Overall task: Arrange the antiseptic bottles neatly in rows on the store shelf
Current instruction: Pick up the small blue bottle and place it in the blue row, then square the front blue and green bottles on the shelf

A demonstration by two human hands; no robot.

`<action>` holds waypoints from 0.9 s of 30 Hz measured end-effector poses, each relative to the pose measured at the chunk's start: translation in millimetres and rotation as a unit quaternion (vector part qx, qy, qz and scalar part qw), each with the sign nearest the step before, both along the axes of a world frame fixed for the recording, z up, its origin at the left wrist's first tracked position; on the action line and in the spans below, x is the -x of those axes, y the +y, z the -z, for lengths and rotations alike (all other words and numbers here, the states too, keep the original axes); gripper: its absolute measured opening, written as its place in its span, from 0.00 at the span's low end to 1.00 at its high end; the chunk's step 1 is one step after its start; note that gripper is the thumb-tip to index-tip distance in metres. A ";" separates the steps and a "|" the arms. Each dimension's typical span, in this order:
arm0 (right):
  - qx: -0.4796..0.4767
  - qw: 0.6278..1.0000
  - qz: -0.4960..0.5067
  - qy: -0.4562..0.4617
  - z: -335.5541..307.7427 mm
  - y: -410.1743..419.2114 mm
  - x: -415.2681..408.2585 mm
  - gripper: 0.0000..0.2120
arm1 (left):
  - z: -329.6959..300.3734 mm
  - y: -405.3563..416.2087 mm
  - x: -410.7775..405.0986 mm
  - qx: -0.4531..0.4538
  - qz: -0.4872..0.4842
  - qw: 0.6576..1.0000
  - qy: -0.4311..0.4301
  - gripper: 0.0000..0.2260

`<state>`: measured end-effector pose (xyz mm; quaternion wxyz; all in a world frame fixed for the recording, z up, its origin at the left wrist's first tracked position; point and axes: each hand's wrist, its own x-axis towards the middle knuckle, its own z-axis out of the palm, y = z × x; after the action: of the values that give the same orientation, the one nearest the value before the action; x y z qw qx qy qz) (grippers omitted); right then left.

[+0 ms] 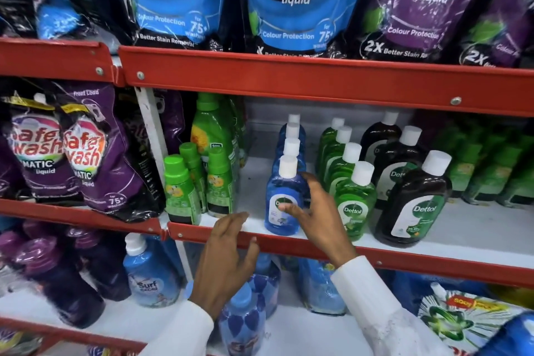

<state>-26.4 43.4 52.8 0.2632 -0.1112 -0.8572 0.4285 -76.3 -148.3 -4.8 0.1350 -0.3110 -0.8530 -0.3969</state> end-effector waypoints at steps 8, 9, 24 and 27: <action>0.018 0.996 0.082 -0.032 36.1 -3.7 -13.5 0.17 | -21.3 39.2 43.3 -0.041 0.087 0.985 -0.144 0.15; 0.017 0.996 0.087 -0.027 37.3 -3.7 -13.7 0.15 | -19.4 41.0 45.1 -0.047 0.090 0.984 -0.148 0.14; 0.020 0.995 0.092 -0.020 40.6 -0.1 -14.5 0.13 | -4.5 45.2 51.8 -0.091 0.090 0.979 -0.159 0.18; 0.051 0.995 0.082 -0.006 37.5 -2.3 -20.9 0.17 | -8.6 43.0 47.3 -0.093 0.091 0.977 -0.167 0.21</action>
<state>-5.5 41.2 15.3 0.2860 -0.1966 -0.8239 0.4479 -123.7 -105.4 3.8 -0.0180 -0.3026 -0.7911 -0.5314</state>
